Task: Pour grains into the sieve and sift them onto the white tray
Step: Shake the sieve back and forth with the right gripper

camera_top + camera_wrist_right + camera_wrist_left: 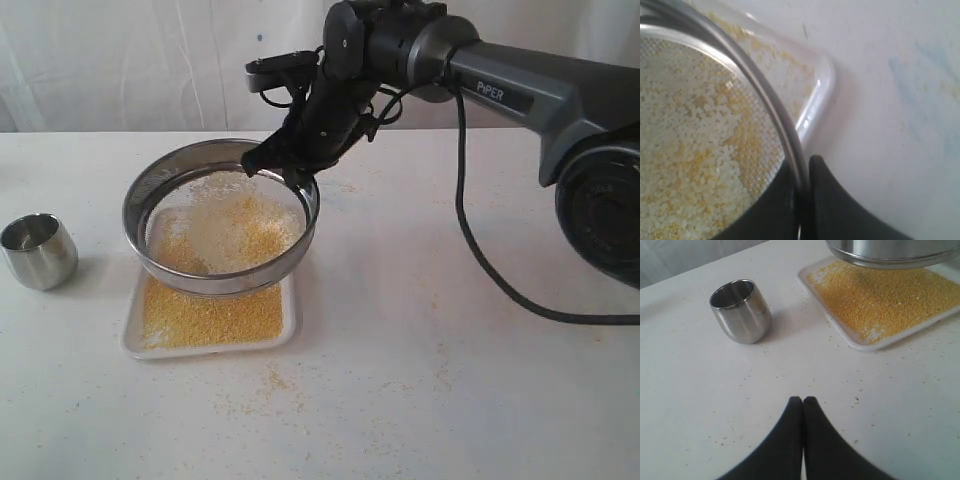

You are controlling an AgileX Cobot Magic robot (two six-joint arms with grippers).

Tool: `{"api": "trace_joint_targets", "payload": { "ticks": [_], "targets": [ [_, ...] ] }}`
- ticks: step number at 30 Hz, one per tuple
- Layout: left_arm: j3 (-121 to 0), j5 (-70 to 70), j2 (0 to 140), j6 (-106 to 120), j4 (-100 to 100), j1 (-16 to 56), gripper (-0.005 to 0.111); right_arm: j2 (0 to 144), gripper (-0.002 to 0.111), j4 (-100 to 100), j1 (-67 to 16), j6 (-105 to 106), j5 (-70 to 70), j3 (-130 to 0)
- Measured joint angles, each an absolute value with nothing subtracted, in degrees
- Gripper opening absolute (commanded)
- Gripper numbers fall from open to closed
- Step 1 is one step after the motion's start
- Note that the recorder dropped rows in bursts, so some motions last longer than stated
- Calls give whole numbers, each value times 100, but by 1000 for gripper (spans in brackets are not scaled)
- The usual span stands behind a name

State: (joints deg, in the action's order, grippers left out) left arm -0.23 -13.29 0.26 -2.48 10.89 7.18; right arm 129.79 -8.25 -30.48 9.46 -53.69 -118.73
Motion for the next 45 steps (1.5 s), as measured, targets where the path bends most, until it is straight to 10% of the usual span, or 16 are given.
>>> {"api": "trace_joint_targets", "payload": {
  "ticks": [45],
  "targets": [
    [-23,-1349,26,-248,1089,718,0,13551,0,-1452,-3054,1089,-5755,-12621]
  ]
}}
